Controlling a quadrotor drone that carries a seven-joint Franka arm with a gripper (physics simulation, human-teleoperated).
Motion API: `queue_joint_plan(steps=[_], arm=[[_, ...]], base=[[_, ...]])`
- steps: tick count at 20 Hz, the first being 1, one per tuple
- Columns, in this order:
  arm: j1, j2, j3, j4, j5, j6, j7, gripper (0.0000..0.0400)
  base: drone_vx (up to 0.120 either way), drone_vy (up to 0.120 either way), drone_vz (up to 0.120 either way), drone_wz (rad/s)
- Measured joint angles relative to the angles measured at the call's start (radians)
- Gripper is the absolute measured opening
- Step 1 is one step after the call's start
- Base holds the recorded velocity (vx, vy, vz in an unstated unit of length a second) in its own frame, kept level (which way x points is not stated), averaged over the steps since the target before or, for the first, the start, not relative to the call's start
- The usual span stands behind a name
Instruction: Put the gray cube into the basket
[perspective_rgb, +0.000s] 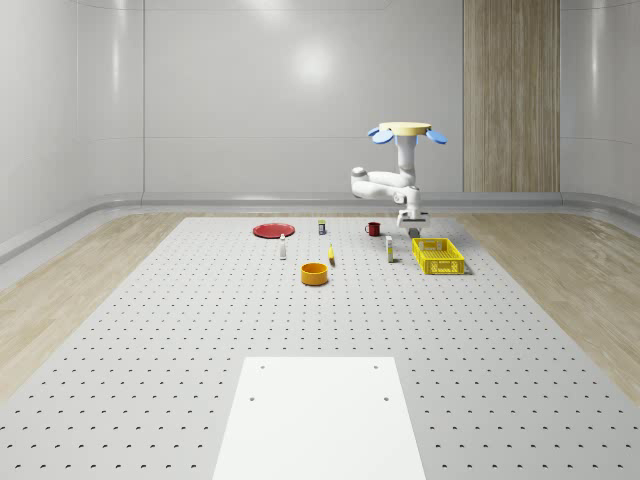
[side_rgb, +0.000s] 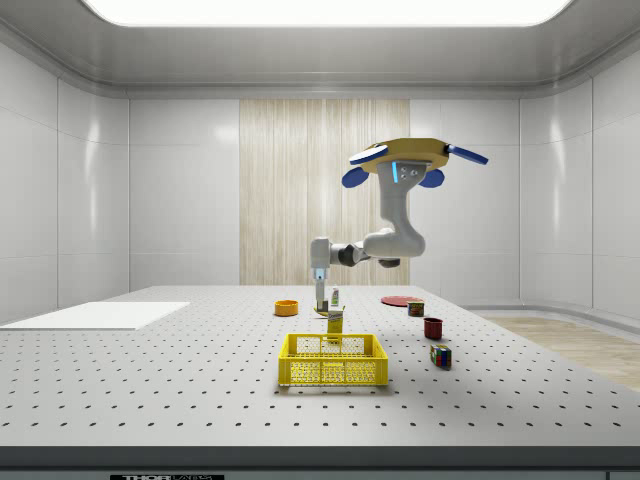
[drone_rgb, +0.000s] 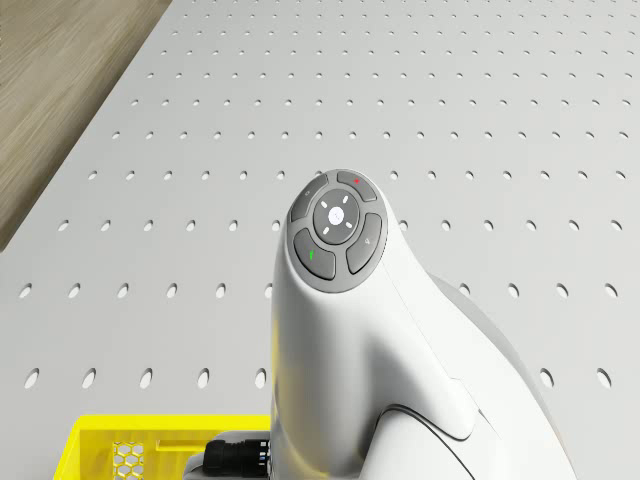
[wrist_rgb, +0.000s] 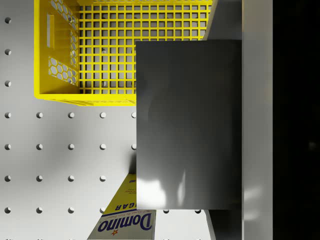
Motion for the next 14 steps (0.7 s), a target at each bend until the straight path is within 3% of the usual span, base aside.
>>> queue_joint_plan(steps=[3,6,14], arm=[[-0.001,-0.003,0.0,0.0,0.001,0.003,0.0,0.025],[-0.001,-0.006,0.001,0.0,0.002,0.006,0.001,0.025],[-0.002,-0.013,0.002,0.0,0.005,0.013,0.002,0.025]], base=[[0.0,0.12,-0.093,0.0],[0.0,0.12,0.0,0.0],[0.0,0.12,-0.06,0.0]])
